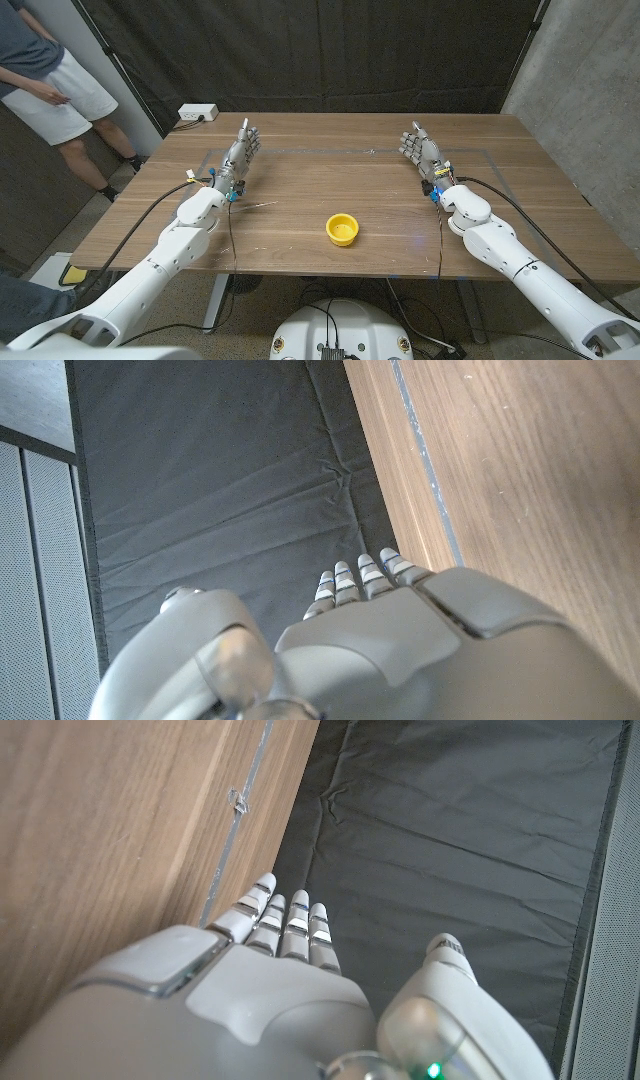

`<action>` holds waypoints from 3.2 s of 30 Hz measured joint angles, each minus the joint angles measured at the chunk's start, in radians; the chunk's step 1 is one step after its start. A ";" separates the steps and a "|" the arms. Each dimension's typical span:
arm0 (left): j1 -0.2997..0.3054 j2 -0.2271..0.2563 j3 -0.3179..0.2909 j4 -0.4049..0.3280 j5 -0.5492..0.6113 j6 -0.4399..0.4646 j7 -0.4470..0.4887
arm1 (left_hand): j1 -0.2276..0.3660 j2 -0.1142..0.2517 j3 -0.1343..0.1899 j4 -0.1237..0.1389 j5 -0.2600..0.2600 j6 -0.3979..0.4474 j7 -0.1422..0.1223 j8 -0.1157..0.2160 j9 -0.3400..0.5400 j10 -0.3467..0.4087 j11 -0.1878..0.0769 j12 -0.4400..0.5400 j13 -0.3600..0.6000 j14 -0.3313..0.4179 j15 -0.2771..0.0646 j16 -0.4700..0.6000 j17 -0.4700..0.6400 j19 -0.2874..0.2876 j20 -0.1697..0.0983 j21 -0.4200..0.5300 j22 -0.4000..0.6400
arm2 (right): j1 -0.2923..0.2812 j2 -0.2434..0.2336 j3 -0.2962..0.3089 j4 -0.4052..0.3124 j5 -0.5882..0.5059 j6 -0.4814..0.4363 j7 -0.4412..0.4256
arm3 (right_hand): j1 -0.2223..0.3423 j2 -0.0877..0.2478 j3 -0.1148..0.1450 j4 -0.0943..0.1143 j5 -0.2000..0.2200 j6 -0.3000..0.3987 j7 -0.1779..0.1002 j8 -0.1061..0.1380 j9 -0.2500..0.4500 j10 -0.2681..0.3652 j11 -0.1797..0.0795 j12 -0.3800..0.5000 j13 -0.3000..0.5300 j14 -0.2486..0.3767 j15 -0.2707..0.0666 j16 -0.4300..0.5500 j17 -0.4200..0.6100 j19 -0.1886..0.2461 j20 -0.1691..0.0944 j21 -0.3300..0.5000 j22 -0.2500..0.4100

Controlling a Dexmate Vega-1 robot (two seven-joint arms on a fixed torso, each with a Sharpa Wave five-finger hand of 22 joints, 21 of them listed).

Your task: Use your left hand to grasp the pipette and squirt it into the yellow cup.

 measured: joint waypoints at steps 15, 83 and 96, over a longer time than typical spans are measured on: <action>0.027 0.046 -0.009 -0.037 0.052 -0.026 0.004 | 0.113 0.008 0.023 -0.061 0.000 0.055 -0.011 0.017 0.000 0.059 -0.012 0.015 0.000 0.055 -0.013 0.012 -0.003 0.012 0.000 0.000 -0.003 | -0.052 -0.020 0.018 -0.075 -0.024 0.006 -0.048 | 0.011 0.000 0.004 -0.004 0.000 0.009 0.002 0.000 0.000 0.005 -0.005 0.004 0.000 0.003 -0.003 0.000 0.000 0.009 -0.002 0.000 0.000; 0.514 0.309 -0.294 -0.478 0.453 0.048 0.381 | 0.340 0.029 0.048 -0.172 -0.028 0.345 -0.095 0.058 0.004 0.336 -0.126 0.040 0.005 0.258 -0.040 0.018 0.000 0.106 0.004 0.033 0.009 | -0.061 -0.053 0.049 -0.159 -0.064 0.001 -0.087 | 0.020 0.009 0.000 -0.014 0.000 0.036 -0.011 0.004 0.000 0.016 -0.005 0.004 0.000 0.022 -0.005 0.004 0.005 0.009 -0.002 0.000 0.000; 0.713 0.310 -0.479 -0.602 0.563 0.173 0.416 | 0.363 0.029 0.050 -0.180 -0.028 0.386 -0.089 0.058 0.004 0.369 -0.122 0.040 0.005 0.284 -0.041 0.018 0.000 0.152 0.001 0.047 0.009 | -0.076 -0.057 0.035 -0.216 -0.096 -0.033 -0.130 | 0.020 0.009 0.000 -0.014 0.000 0.036 -0.011 0.004 0.000 0.016 -0.005 0.004 0.000 0.022 -0.004 0.004 0.004 0.009 -0.002 0.000 0.000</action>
